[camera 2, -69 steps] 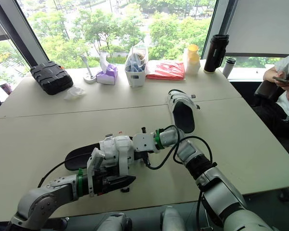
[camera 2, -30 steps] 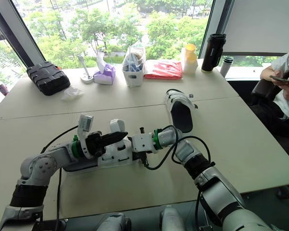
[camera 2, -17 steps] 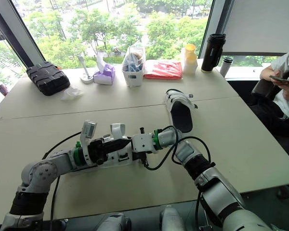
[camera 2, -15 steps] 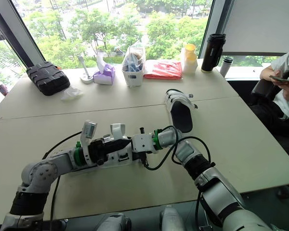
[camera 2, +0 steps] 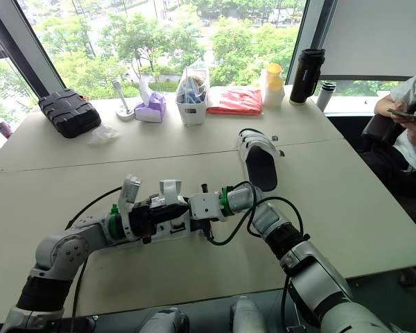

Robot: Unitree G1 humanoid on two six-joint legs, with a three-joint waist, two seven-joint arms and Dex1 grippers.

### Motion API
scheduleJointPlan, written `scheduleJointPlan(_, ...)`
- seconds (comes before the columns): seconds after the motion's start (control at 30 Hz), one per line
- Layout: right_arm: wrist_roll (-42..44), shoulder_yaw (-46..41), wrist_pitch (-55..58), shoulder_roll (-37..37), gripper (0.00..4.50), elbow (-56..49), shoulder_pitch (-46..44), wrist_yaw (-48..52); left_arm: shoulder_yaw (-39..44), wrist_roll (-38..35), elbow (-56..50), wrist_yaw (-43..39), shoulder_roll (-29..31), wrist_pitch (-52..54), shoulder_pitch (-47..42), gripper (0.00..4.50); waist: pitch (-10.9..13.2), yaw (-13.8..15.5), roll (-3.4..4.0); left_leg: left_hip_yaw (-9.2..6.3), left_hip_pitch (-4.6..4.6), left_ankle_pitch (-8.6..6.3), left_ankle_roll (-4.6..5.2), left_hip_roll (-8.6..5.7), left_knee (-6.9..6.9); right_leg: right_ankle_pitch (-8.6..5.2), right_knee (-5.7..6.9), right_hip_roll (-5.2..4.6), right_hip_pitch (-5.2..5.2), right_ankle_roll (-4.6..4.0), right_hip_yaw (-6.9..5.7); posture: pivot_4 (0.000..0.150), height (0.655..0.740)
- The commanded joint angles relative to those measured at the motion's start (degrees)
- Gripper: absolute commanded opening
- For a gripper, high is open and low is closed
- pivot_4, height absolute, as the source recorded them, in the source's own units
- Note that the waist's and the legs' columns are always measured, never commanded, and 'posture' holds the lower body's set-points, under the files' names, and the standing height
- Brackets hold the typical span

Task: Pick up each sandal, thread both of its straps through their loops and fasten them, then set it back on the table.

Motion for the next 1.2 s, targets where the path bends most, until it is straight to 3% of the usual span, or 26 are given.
scheduleJointPlan(0.03, -3.64, 2.03, 2.14, -0.89, 0.00, 2.66, 1.77, 0.46, -0.91, 1.62, 0.78, -0.67, 1.37, 0.39, 1.05, 0.08, 0.00, -0.01, 0.00, 0.00, 0.00, 0.00, 0.00, 0.00, 0.00, 0.00, 0.00, 0.00, 0.00, 0.00, 0.00, 0.150, 0.7400)
scheduleJointPlan(0.77, -3.72, 2.05, 2.11, -0.80, 0.00, 2.71, 1.68, 0.22, -6.70, 13.17, 2.47, -3.77, 4.19, -9.79, 2.44, 0.08, -0.08, 0.00, 0.04, 0.00, 0.02, 0.00, 0.00, 0.01, -0.01, -0.01, 0.00, 0.00, 0.03, 0.00, 0.00, 0.150, 0.7400)
scheduleJointPlan(0.9, -3.73, 2.09, 2.04, -0.59, 0.00, 2.83, 1.58, 0.10, -2.57, 3.87, -0.12, -1.66, 2.35, -0.87, 1.58, 0.08, -0.08, -0.03, 0.05, -0.01, 0.02, 0.00, 0.01, 0.03, -0.01, -0.02, 0.00, -0.01, 0.03, 0.02, -0.01, 0.150, 0.7400)
scheduleJointPlan(1.2, -3.85, 2.24, 2.01, -0.74, 0.00, 2.55, 2.03, -0.03, -0.16, -2.94, -2.85, 0.03, 2.95, 7.95, 1.42, 0.08, -0.08, -0.07, 0.04, -0.03, 0.01, 0.00, 0.01, 0.02, -0.01, -0.02, 0.00, 0.00, 0.03, 0.04, -0.01, 0.150, 0.7400)
